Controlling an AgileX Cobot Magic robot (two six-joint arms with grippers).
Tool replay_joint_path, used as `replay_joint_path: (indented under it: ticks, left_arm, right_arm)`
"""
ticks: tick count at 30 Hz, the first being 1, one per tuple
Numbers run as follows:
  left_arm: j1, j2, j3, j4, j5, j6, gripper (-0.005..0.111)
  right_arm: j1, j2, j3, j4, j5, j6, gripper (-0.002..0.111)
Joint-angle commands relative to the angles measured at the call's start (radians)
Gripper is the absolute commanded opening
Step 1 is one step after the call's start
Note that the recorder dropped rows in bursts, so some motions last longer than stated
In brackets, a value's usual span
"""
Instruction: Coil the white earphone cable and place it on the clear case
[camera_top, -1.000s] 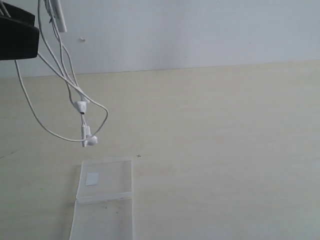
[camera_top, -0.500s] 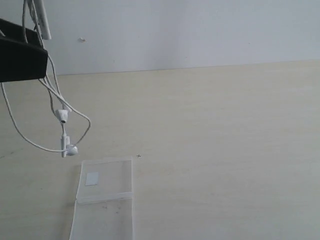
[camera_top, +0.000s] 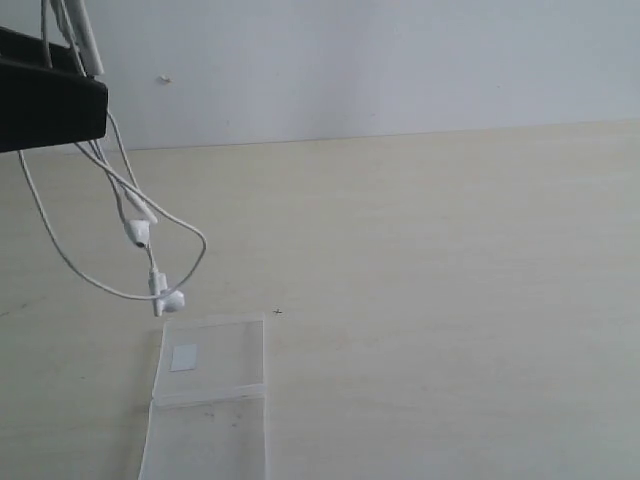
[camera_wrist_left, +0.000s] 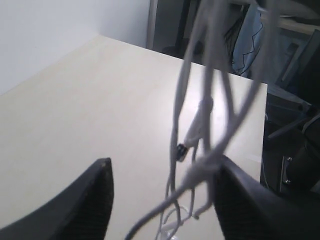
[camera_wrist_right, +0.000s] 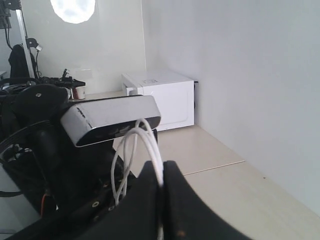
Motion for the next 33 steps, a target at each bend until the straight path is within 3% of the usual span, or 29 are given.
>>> replay_joint_path:
  ticks: [1,15,20,23,29,33]
  left_arm:
    - [-0.002,0.001,0.004,-0.022,-0.006,0.003,0.043]
    - [-0.002,0.001,0.004,-0.018,-0.008,0.005,0.040]
    - [-0.002,0.001,0.004,-0.015,-0.010,0.005,0.015]
    - [-0.002,0.001,0.004,-0.014,-0.008,0.005,0.006]
    - [-0.002,0.001,0.004,-0.012,-0.006,0.007,0.019]
    - [-0.002,0.001,0.004,-0.012,-0.006,0.007,0.020]
  right_arm:
    - [-0.002,0.001,-0.006,0.011,-0.004,-0.010,0.000]
    - [-0.002,0.001,-0.006,0.011,-0.004,-0.016,0.000]
    - [-0.002,0.001,-0.006,0.011,-0.004,-0.016,0.000]
    - [-0.002,0.001,-0.006,0.019,-0.002,-0.020,0.000]
    - [-0.002,0.001,-0.006,0.047,0.002,-0.040,0.000]
    - [-0.002,0.001,-0.006,0.051,0.000,-0.042,0.000]
